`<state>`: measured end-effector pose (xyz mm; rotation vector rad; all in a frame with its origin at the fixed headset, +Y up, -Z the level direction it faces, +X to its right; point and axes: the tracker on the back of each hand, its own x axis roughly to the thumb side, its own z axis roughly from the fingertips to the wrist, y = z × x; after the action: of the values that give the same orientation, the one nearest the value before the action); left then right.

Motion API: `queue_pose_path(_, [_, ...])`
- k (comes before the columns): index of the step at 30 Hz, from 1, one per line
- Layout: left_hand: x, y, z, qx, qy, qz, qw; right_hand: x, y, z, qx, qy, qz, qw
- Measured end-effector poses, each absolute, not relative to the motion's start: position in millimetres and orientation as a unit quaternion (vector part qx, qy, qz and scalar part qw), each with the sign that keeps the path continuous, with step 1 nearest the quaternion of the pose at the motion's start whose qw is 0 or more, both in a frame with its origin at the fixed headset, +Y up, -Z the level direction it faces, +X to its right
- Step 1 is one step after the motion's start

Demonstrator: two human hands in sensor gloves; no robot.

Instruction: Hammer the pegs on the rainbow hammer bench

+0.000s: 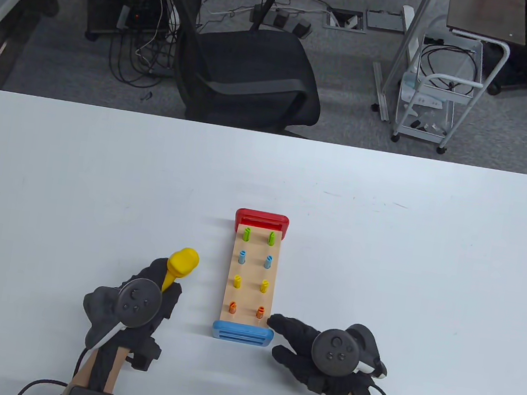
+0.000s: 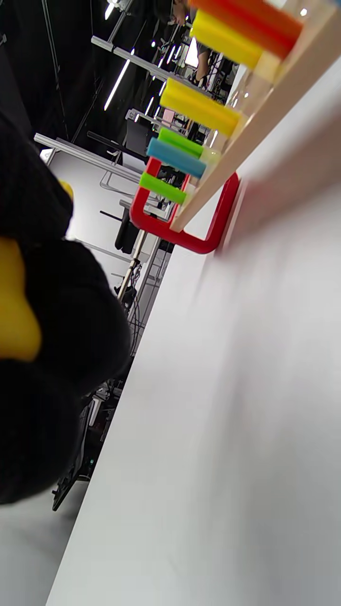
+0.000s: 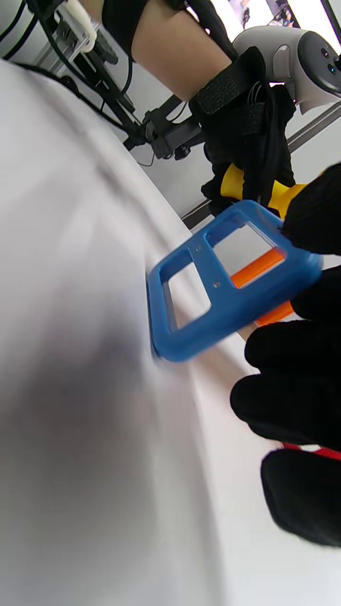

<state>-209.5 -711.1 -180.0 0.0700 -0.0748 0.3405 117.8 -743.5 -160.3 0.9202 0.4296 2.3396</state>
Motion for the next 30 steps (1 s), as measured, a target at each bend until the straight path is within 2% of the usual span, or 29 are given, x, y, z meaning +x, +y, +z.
queue_pose_path(7, [-201.8, -720.3, -179.9, 0.014, -0.063, 0.176, 0.982, 97.9, -763.4, -158.0, 0.324, 0.149, 0.902, 0.246])
queue_pose_path(13, [-197.1, -734.8, -184.0, -0.006, -0.074, 0.144, 0.987, 88.3, -771.9, -156.7, 0.298, 0.06, 0.929, 0.209])
queue_pose_path(18, [-193.3, -741.5, -184.3, -0.014, -0.078, 0.14, 0.987, 85.9, -772.0, -157.0, 0.306, 0.06, 0.931, 0.189])
queue_pose_path(23, [-187.4, -751.5, -190.9, -0.072, -0.091, 0.183, 0.976, 86.0, -772.3, -157.7, 0.306, 0.069, 0.929, 0.195])
queue_pose_path(26, [-179.0, -734.2, -207.9, -0.065, -0.096, 0.216, 0.97, 85.6, -772.6, -158.0, 0.305, 0.074, 0.93, 0.193])
queue_pose_path(30, [-159.6, -683.8, -246.8, -0.005, -0.11, 0.229, 0.967, 85.5, -772.9, -158.3, 0.306, 0.078, 0.929, 0.193])
